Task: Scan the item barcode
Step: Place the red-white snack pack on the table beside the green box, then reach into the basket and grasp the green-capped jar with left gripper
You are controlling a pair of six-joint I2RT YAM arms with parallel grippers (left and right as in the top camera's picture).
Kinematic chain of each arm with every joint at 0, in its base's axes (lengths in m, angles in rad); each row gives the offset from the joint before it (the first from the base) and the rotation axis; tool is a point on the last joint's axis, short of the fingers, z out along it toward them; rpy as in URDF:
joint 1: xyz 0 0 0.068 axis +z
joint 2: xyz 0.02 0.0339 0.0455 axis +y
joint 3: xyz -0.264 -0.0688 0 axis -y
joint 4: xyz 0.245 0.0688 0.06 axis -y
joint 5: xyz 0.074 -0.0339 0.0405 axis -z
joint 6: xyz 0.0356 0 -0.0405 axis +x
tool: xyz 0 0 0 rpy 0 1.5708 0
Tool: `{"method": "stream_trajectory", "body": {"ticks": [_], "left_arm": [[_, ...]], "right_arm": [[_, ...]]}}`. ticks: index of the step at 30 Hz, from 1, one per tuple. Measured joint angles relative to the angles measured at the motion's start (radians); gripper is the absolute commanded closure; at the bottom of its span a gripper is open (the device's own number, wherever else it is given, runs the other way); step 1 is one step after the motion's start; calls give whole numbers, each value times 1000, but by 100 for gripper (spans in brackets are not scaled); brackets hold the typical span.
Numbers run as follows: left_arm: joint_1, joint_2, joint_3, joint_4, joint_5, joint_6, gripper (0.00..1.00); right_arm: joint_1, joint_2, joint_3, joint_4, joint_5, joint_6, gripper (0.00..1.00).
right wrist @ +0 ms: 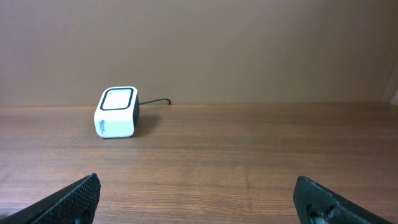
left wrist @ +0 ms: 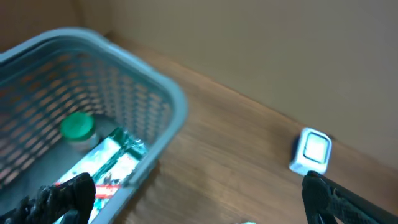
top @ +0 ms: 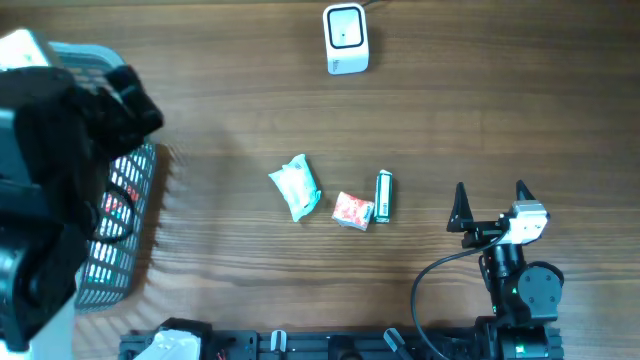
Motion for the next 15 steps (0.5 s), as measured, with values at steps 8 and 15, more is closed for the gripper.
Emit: {"method": "stream_trajectory", "body": {"ticks": [8,15], "left_arm": [[245,119,0,-55,0,-115,0],[340,257,0,-89,49,-136,0]], "right_arm": [[0,0,0,0,0,0,0],[0,0,0,0,0,0,0]]}}
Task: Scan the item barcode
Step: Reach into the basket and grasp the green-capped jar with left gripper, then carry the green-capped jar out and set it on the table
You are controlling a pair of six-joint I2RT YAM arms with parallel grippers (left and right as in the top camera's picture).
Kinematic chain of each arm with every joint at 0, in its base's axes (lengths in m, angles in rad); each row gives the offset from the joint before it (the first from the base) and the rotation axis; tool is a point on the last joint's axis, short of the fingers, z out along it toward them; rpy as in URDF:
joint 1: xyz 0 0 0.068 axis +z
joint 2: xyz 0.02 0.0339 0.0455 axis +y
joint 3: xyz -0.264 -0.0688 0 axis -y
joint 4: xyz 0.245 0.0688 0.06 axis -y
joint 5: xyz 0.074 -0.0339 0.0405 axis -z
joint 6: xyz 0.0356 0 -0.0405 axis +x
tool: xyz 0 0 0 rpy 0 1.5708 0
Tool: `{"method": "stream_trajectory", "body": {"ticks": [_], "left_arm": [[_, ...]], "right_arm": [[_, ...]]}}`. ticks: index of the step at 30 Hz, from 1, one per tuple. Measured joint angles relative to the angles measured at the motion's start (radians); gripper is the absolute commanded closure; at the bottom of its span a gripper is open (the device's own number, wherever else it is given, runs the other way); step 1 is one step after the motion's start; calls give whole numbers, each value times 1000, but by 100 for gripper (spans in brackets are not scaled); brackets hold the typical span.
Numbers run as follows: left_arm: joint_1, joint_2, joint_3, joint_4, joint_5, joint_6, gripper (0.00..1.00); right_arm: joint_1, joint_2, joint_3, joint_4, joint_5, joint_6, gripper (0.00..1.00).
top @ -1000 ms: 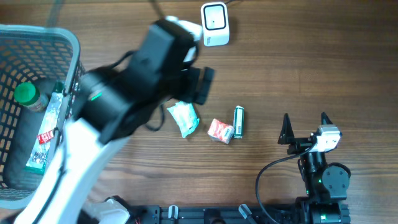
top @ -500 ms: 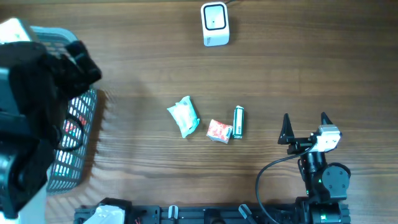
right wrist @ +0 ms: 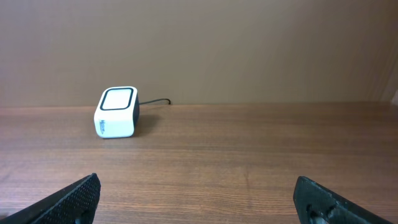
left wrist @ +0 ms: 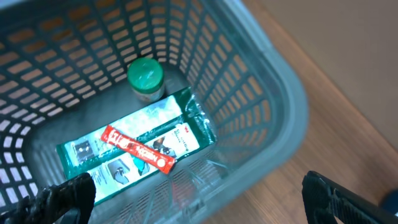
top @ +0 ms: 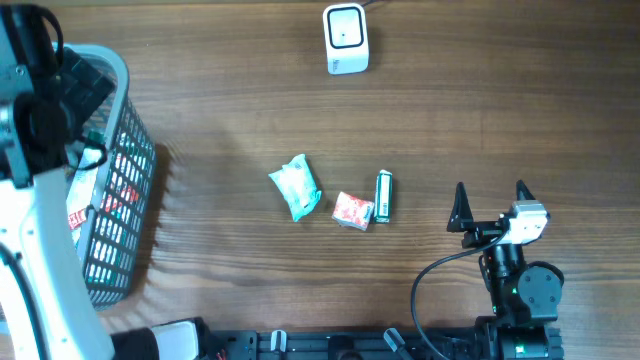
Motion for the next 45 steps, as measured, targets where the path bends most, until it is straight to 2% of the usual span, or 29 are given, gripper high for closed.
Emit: {"method": "stream_trajectory", "body": {"ticks": [14,18,24,30,35,45], "left_arm": [[273,112,0,-28,87,-146,0],[334,136,-40,18,94,-160,0],[412,157,-263,290,94,-168,0],[415,185,-501,564,95,-175,0],[415,230,-536,682,95,-175,0],[415,395,-537,782,94,-175,0]], "right_arm": [[0,0,0,0,0,0,0],[0,0,0,0,0,0,0],[0,0,0,0,0,0,0],[0,0,0,0,0,0,0],[0,0,0,0,0,0,0],[0,0,0,0,0,0,0]]}}
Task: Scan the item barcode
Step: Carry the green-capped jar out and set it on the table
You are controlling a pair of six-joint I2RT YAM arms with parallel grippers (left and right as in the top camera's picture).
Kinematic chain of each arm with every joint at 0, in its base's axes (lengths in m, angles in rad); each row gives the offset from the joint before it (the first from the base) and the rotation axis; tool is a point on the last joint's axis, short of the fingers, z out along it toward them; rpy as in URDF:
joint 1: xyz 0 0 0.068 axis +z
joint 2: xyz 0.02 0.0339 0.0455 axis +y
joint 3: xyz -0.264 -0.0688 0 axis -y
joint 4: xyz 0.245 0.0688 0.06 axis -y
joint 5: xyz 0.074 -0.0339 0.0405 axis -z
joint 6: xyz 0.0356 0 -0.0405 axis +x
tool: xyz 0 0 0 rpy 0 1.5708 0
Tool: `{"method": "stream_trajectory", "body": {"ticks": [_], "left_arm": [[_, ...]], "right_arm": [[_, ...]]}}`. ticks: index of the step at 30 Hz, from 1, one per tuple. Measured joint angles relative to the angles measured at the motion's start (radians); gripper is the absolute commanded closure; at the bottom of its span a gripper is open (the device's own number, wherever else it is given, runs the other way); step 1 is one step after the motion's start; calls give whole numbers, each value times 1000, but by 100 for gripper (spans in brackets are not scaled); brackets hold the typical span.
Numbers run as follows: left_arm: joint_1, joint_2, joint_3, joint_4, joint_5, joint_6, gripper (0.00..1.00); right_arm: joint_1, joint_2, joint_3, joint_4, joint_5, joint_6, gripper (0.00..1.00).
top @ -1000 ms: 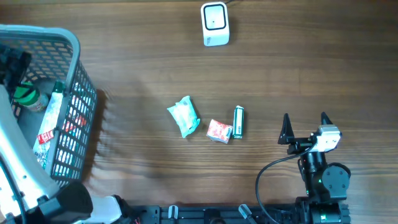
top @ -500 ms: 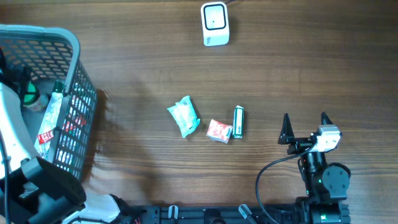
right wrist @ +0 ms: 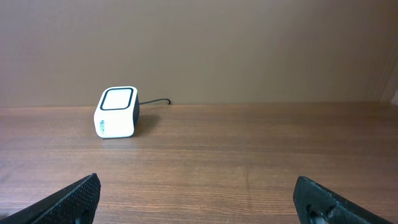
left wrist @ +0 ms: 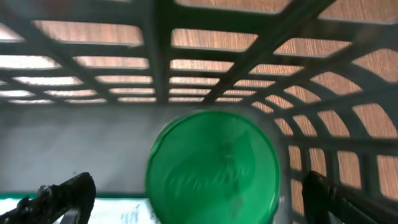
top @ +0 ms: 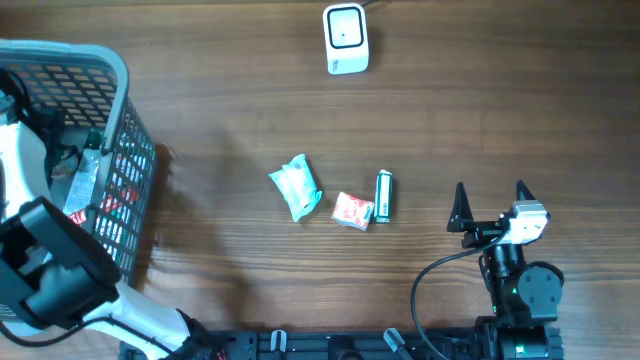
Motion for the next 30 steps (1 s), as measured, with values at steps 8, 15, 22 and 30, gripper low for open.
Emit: {"method": "stream_trajectory", "body": {"ticks": [8,15,22,30], "left_arm": [[-2,79,0,59,0,2,30],[-5,98,1,64,-9,22,60],[-5,70,-2,10,-6,51,58],[-20,-307,-19,-61,7,84,56]], "right_arm": [[0,0,0,0,0,0,0],[0,0,0,0,0,0,0],[0,0,0,0,0,0,0],[0,0,0,0,0,0,0]]}}
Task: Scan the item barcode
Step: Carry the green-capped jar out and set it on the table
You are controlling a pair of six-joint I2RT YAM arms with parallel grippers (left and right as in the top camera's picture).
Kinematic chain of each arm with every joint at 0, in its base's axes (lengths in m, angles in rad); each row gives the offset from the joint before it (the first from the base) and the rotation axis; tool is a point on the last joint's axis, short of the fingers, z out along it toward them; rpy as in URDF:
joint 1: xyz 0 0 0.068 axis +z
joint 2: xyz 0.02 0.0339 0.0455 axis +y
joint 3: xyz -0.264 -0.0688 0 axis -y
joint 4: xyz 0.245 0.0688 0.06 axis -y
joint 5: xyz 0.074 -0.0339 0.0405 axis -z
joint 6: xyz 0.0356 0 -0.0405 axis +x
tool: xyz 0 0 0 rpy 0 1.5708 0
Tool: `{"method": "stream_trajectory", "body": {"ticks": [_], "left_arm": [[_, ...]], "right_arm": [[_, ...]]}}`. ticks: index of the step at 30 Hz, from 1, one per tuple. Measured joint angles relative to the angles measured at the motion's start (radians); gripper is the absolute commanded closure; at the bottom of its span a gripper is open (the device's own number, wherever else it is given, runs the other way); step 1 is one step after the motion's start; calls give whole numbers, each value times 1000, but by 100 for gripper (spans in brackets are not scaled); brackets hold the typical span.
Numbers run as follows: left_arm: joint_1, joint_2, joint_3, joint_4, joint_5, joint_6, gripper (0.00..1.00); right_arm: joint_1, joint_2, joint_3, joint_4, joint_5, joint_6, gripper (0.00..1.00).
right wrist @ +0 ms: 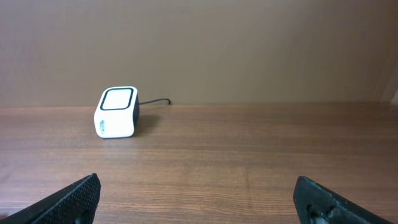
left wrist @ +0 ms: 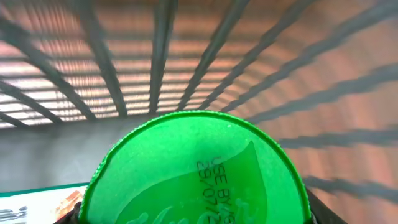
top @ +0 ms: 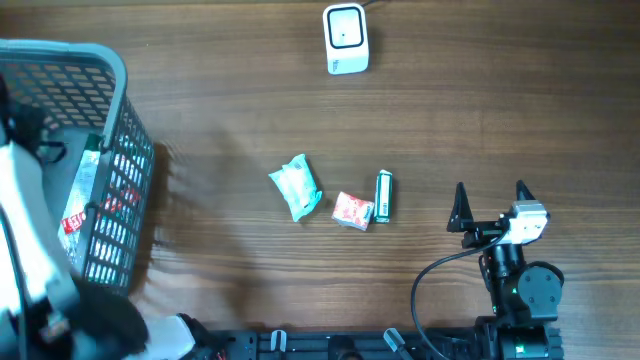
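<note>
A green jar lid (left wrist: 194, 168) with a printed date fills the left wrist view, deep inside the grey basket (top: 128, 110). My left gripper (left wrist: 194, 214) is open, its dark fingertips only just showing at both sides of the lid. The overhead view hides the jar behind my white left arm (top: 25, 230). The white barcode scanner (top: 346, 38) stands at the table's far edge, also seen as the white box (right wrist: 117, 112). My right gripper (right wrist: 199, 199) rests open and empty near the front right.
A green and silver packet (top: 95, 195) with red print lies in the basket. On the table's middle lie a teal and white pouch (top: 296, 187), a small red packet (top: 352, 210) and a small green tube (top: 383, 195).
My left gripper has come closer to the green lid, which now fills the space between the fingers. The lid looks larger and its printed date is readable. The right arm has not moved.
My left gripper was first beside the basket, looking over its rim at the jar and packet. Then it was above the basket's inside. Later it was low in the basket with the green lid between its open fingers, and now closer still.
</note>
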Motion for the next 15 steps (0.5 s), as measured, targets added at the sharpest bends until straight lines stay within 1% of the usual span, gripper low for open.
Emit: {"method": "stream_trajectory", "body": {"ticks": [2,4,7,9,11,13,15], "left_arm": [[-11,-140,0,-19,11,2,55],[-27,-243,0,-32,49,4,55],[-92,-408,0,-49,163,4,54],[-180,-508,0,-61,252,4,54],[-266,-562,1,-89,309,4,54],[-424,-599,1,-146,365,4,53],[-560,-590,1,-174,386,4,53]], "right_arm": [[0,0,0,0,0,0,0],[0,0,0,0,0,0,0],[0,0,0,0,0,0,0],[0,0,0,0,0,0,0],[0,0,0,0,0,0,0],[0,0,0,0,0,0,0],[0,0,0,0,0,0,0]]}}
